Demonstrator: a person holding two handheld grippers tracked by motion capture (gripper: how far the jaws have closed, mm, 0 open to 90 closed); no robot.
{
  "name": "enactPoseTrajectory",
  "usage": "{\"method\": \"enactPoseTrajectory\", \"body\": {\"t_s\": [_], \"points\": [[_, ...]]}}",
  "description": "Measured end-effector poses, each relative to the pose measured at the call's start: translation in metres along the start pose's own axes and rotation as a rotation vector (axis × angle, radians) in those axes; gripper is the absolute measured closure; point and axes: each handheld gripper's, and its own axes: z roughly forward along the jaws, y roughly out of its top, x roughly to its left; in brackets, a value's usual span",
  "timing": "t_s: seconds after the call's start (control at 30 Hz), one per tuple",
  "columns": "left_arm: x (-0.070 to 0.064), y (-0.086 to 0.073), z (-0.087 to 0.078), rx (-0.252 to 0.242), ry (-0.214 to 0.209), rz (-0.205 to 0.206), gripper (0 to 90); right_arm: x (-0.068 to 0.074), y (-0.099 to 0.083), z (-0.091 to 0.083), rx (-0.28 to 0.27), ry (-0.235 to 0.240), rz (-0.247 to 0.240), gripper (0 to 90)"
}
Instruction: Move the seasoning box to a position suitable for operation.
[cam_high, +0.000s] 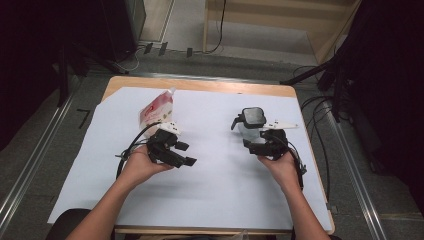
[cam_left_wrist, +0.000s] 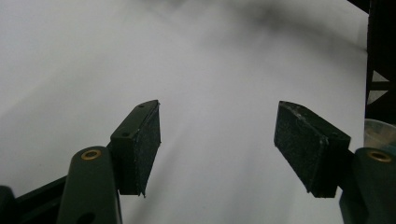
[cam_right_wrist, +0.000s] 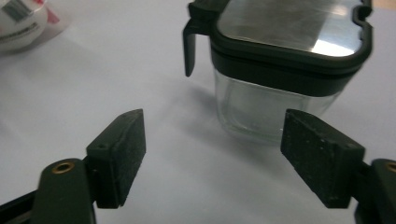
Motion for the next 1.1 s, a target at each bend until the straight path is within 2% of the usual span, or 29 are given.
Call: {"method": "enactPoseTrajectory", "body": {"t_s": [0.07, 0.13, 0.23, 0.33, 0.37, 0.47, 0.7, 0.83, 1.1], "points": [[-0.001, 0.000, 0.001, 0.001, -0.002, -0.002, 32.4, -0.005, 0.000, 0.001, 0.000, -0.013, 0.043, 18.3], [-0.001, -0.001, 0.002, 0.012, 0.000, 0.010, 32.1, -0.007, -0.001, 0.003, -0.004, -0.027, 0.058, 15.7], [-0.003, -0.001, 0.003, 0.018, 0.003, 0.014, 32.0, -0.010, 0.000, 0.006, -0.014, -0.042, 0.060, 13.4], [-0.003, -0.001, 0.002, 0.014, -0.001, 0.019, 32.0, -0.011, -0.001, 0.012, -0.001, -0.071, 0.053, 13.3], [-0.003, -0.001, 0.002, 0.012, -0.003, 0.017, 32.0, -0.012, -0.001, 0.017, 0.001, -0.088, 0.077, 13.3], [-0.003, -0.002, 0.001, 0.005, -0.007, 0.013, 32.0, -0.017, 0.000, 0.023, -0.004, -0.090, 0.097, 13.3], [-0.002, -0.003, 0.000, 0.005, -0.013, 0.011, 32.1, -0.021, 0.007, 0.036, -0.010, -0.133, 0.100, 13.3], [-0.003, -0.004, -0.001, 0.006, -0.005, 0.008, 32.1, -0.022, 0.008, 0.040, -0.020, -0.133, 0.108, 12.8], [-0.004, -0.005, 0.001, 0.008, -0.013, 0.005, 32.1, -0.020, 0.013, 0.056, -0.033, -0.174, 0.092, 11.8]]}}
